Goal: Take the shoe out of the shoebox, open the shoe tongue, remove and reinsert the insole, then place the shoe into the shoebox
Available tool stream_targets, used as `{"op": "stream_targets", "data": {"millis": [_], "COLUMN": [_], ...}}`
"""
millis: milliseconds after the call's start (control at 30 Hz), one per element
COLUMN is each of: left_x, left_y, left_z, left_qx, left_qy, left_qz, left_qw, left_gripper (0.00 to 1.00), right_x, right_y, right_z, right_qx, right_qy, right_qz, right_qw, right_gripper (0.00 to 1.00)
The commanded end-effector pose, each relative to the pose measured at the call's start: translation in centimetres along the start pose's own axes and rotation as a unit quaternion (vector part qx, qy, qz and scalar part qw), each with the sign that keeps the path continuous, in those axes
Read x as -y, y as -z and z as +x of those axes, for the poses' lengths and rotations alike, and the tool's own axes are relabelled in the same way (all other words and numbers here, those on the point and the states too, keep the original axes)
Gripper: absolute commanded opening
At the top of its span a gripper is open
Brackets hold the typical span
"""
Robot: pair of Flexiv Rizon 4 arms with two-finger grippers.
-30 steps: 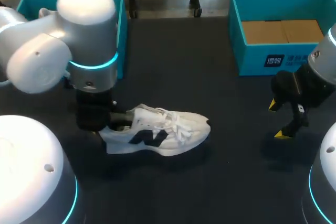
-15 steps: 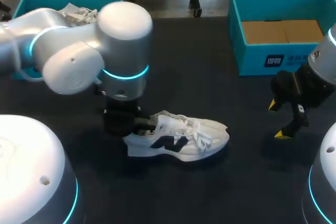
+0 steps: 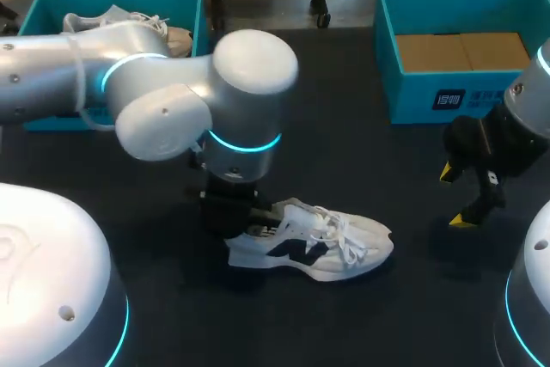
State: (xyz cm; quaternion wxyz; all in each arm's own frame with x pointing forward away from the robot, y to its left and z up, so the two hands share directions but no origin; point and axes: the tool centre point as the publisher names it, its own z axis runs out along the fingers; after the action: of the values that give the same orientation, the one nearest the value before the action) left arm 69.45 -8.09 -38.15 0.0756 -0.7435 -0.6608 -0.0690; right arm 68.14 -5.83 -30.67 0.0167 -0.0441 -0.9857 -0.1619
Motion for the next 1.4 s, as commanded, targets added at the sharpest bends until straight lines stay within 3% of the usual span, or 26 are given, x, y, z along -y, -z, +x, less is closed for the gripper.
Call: {"op": "stream_targets", "data": {"millis": [33, 633, 667, 767, 800, 833, 1233, 1400], "left_x": [0.4, 0.6, 0.7, 0.8, 0.8, 0.8, 2.2, 2.4], "left_y": [-0.1, -1.0, -1.0, -1.0, -0.9, -0.8, 4.4, 6.6], "left_z": [-0.8, -0.8, -0.8, -0.6, -0.5, -0.5, 0.8, 2.1], "left_qx": [-0.018, -0.019, -0.018, -0.011, -0.009, -0.006, 0.064, 0.150], "left_qy": [0.000, -0.003, -0.003, -0.001, 0.000, 0.000, 0.029, 0.069], "left_qz": [-0.007, -0.015, -0.015, -0.019, -0.020, -0.020, -0.047, 0.007], "left_qw": [1.000, 1.000, 1.000, 1.000, 1.000, 1.000, 0.996, 0.986], "left_gripper": [0.00, 0.00, 0.06, 0.49, 0.69, 0.97, 1.00, 1.00], "right_x": [0.0, 0.0, 0.0, 0.0, 0.0, 0.0, 0.0, 0.0], "right_y": [-0.1, -0.1, -0.1, -0.1, -0.1, -0.1, -0.1, -0.1], "right_z": [0.1, 0.1, 0.1, 0.1, 0.1, 0.1, 0.1, 0.1], "right_qx": [0.001, 0.001, 0.001, 0.001, 0.001, 0.001, 0.001, 0.001], "right_qy": [0.000, 0.000, 0.000, 0.000, 0.000, 0.000, 0.000, 0.000], "right_qz": [0.001, 0.001, 0.001, 0.001, 0.001, 0.001, 0.001, 0.001], "right_qw": [1.000, 1.000, 1.000, 1.000, 1.000, 1.000, 1.000, 1.000], "right_gripper": [1.00, 1.00, 1.00, 1.00, 1.00, 1.00, 1.00, 1.00]}}
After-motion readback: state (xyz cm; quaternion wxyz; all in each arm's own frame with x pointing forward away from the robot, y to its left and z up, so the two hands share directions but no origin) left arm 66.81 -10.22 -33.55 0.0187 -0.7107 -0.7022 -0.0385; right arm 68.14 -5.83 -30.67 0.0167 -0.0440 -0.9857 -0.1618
